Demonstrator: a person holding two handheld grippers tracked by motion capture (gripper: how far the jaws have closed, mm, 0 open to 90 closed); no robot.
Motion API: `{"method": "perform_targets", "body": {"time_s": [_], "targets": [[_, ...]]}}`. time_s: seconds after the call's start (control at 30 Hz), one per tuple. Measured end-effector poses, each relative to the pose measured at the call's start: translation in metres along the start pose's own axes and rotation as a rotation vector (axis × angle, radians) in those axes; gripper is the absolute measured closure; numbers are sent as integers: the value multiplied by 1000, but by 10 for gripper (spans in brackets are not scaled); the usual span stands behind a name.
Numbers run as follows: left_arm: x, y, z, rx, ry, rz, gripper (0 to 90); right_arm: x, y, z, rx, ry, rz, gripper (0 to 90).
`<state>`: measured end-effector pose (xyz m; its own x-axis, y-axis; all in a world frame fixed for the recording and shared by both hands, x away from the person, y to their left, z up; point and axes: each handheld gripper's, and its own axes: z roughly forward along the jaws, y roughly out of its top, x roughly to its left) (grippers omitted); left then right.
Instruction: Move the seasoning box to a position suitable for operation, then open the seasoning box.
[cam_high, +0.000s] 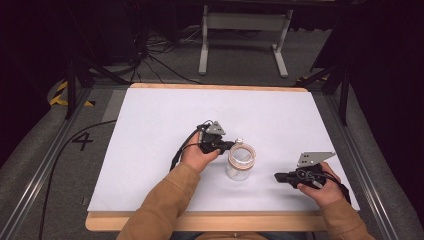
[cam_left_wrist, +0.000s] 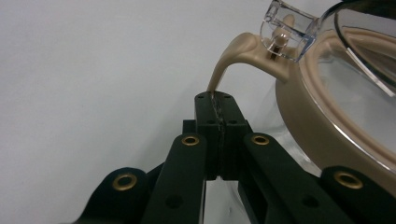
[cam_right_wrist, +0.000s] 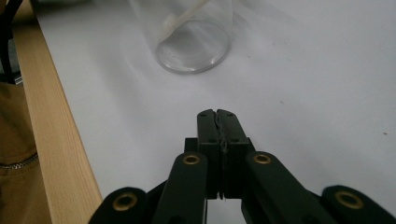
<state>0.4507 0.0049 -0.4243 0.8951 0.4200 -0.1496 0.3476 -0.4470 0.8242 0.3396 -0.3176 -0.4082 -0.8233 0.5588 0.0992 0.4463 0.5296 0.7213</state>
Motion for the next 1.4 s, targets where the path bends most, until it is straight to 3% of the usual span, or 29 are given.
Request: {"method": "perform_targets", "body": {"time_s": [0.2,0.4,0.6,0.8,1.03,1.17,1.4], "targets": [[1,1,-1,6,-6,-4,896,0,-2,-2,0,-7,3,900],[0,5,-18,34,-1,-9,895,-2,1,0,-3,-10,-5,900],[-6,20,-50,-50,-3,-6,893,-2,3,5,4,-7,-5,900],[-14,32,-63,-95,-17,-3,893,-2,3,4,-4,-10,-2,900],[-20,45,-57,-131,-42,25,893,2,3,8,0,-12,2,900],[-21,47,-45,-136,-56,16,893,7,2,9,0,-7,-2,900],[-19,45,-28,-138,-35,14,895,12,3,10,-7,2,-8,900]]}}
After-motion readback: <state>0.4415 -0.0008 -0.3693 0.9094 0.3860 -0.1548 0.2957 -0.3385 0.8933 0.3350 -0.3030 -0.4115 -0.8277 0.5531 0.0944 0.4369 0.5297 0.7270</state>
